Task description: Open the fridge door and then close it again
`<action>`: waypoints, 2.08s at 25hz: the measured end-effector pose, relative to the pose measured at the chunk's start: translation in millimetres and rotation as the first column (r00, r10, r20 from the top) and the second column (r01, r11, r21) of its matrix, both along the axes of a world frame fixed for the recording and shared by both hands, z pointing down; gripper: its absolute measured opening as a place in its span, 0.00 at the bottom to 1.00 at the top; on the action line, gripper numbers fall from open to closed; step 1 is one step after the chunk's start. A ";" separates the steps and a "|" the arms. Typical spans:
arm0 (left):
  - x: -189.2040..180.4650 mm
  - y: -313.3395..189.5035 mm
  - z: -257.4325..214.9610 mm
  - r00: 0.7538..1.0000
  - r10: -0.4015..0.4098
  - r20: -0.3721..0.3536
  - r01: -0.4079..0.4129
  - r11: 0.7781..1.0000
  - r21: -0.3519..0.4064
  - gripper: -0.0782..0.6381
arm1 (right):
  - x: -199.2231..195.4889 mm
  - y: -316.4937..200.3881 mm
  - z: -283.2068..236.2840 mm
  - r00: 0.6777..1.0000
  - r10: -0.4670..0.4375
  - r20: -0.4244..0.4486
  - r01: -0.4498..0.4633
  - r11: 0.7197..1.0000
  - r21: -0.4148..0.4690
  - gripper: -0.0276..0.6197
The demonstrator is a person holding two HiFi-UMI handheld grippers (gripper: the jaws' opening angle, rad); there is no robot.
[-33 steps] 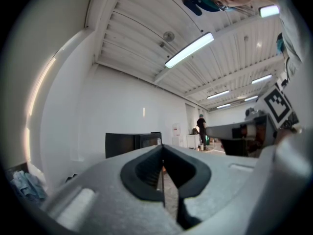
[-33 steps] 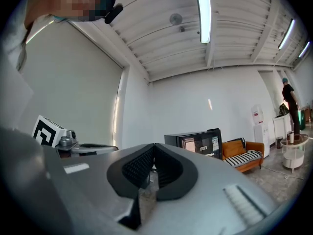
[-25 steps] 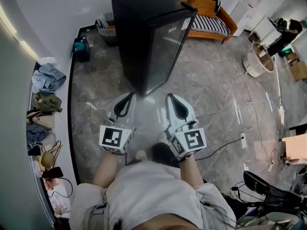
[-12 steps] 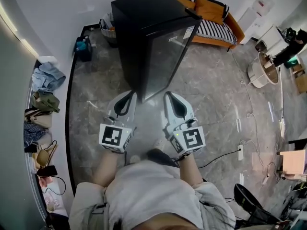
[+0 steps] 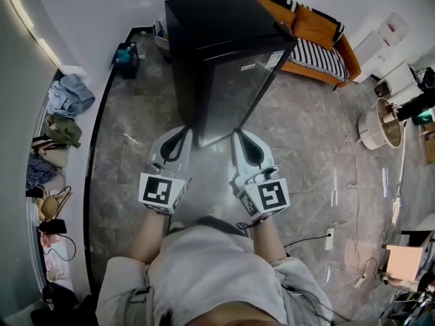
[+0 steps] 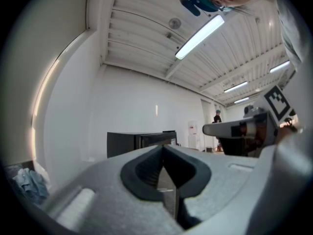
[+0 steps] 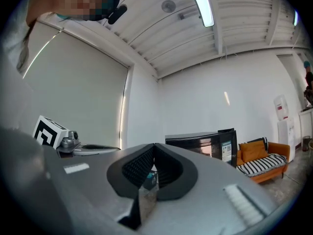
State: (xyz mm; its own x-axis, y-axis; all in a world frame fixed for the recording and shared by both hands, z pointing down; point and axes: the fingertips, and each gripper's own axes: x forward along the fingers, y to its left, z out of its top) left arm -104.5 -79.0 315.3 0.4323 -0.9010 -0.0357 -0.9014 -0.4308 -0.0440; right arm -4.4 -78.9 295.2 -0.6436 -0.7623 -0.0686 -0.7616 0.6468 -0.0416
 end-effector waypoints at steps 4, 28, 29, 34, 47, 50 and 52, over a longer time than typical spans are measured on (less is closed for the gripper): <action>18.6 -16.5 0.2 0.999 -0.049 0.005 0.049 0.999 0.007 0.11 | 19.3 -19.4 4.6 0.999 -0.052 -0.003 0.052 0.999 -0.006 0.05; 10.5 -110.2 112.2 0.999 -0.028 0.025 0.032 0.984 -0.177 0.24 | 6.3 -73.6 67.7 0.996 -0.094 0.004 0.094 0.989 -0.110 0.05; 10.2 -115.6 118.4 0.999 -0.019 0.034 0.025 0.983 -0.184 0.26 | 6.1 -75.0 69.5 0.996 -0.091 0.002 0.090 0.990 -0.112 0.05; 6.9 -142.4 150.1 0.997 0.018 0.072 -0.001 0.975 -0.223 0.31 | 4.0 -85.9 79.6 0.998 -0.065 0.006 0.065 0.990 -0.122 0.05; 12.1 -202.4 210.2 0.994 0.082 0.074 -0.062 0.967 -0.246 0.35 | 12.8 -103.1 135.5 1.000 0.004 0.015 -0.001 0.985 -0.170 0.05; 10.1 -214.7 215.2 0.996 0.068 0.064 -0.050 0.967 -0.249 0.37 | 16.8 -102.2 151.8 1.000 0.014 0.014 -0.011 0.981 -0.193 0.05; 9.7 -221.6 218.7 0.996 0.068 0.065 -0.050 0.968 -0.248 0.38 | 18.5 -101.4 160.5 1.000 0.019 0.012 -0.016 0.978 -0.207 0.05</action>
